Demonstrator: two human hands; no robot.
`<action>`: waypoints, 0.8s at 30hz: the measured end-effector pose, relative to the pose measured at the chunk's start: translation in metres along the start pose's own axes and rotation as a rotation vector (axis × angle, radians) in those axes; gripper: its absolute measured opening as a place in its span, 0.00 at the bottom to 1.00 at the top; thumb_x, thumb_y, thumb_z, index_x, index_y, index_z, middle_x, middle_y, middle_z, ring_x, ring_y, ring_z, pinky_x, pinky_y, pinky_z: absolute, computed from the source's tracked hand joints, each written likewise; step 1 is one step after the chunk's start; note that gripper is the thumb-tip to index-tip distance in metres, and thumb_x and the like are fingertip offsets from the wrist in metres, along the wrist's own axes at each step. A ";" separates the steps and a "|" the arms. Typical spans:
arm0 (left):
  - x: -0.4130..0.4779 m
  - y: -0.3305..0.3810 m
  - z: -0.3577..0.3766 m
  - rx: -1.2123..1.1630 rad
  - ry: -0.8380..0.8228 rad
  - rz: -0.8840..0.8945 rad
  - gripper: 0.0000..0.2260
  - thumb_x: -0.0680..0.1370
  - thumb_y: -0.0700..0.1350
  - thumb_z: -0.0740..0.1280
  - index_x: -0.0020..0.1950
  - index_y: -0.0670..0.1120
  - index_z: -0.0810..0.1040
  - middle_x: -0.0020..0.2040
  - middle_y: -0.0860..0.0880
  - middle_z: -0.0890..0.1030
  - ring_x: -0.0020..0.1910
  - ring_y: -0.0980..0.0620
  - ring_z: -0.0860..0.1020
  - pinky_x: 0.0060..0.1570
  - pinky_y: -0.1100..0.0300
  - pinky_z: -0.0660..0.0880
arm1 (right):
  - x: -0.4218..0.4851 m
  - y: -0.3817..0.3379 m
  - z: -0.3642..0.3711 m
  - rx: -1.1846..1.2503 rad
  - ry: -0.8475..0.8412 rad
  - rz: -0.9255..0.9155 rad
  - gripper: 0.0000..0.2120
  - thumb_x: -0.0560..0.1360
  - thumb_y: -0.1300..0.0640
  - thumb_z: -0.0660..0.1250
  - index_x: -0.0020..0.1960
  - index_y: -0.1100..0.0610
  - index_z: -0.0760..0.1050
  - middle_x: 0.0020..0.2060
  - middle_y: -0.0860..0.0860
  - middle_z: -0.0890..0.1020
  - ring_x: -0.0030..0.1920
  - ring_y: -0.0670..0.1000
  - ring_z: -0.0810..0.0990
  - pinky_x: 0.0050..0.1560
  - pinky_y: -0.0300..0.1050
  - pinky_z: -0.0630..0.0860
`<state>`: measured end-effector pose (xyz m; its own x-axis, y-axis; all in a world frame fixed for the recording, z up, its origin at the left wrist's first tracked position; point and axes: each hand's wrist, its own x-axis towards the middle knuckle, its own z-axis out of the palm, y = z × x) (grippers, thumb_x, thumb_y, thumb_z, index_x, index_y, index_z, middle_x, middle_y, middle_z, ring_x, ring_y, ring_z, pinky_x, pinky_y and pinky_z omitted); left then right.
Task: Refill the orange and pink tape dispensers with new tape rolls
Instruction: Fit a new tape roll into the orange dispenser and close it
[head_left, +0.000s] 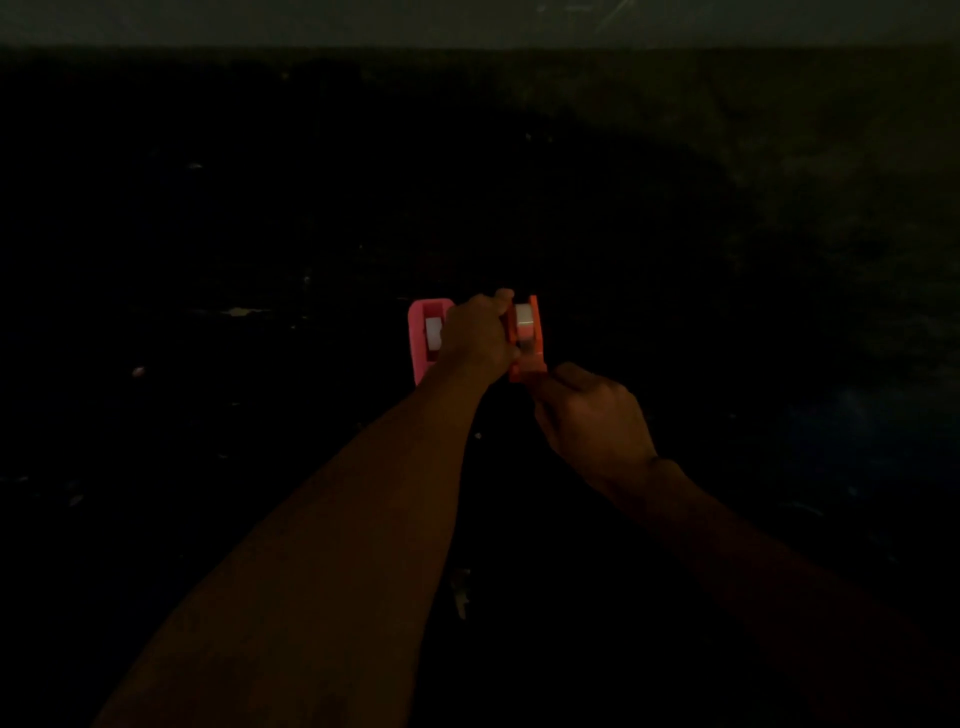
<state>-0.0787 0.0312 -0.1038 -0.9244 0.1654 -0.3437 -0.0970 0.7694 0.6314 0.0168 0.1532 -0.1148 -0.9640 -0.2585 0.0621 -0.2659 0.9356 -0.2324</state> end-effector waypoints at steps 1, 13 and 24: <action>0.000 0.000 0.000 -0.018 0.001 -0.007 0.35 0.73 0.37 0.71 0.77 0.47 0.60 0.73 0.44 0.68 0.72 0.45 0.68 0.72 0.51 0.66 | 0.000 0.000 0.000 -0.016 0.009 -0.003 0.22 0.72 0.48 0.50 0.53 0.54 0.78 0.43 0.54 0.80 0.38 0.58 0.81 0.30 0.48 0.77; -0.001 0.001 -0.002 0.041 -0.011 -0.003 0.36 0.72 0.40 0.73 0.77 0.48 0.60 0.73 0.43 0.68 0.71 0.44 0.68 0.72 0.50 0.65 | -0.004 -0.003 0.007 -0.140 0.073 0.053 0.15 0.72 0.47 0.58 0.48 0.51 0.81 0.39 0.50 0.82 0.33 0.54 0.82 0.27 0.41 0.74; -0.002 0.001 -0.001 -0.004 -0.010 0.006 0.35 0.73 0.42 0.73 0.77 0.47 0.61 0.73 0.42 0.67 0.71 0.43 0.68 0.72 0.48 0.66 | 0.006 0.005 0.000 0.178 0.187 0.126 0.11 0.72 0.57 0.68 0.54 0.57 0.78 0.47 0.57 0.80 0.42 0.60 0.81 0.38 0.51 0.79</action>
<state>-0.0772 0.0308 -0.1015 -0.9211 0.1764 -0.3472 -0.0931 0.7659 0.6362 0.0092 0.1566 -0.1156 -0.9775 -0.0784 0.1956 -0.1550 0.8964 -0.4153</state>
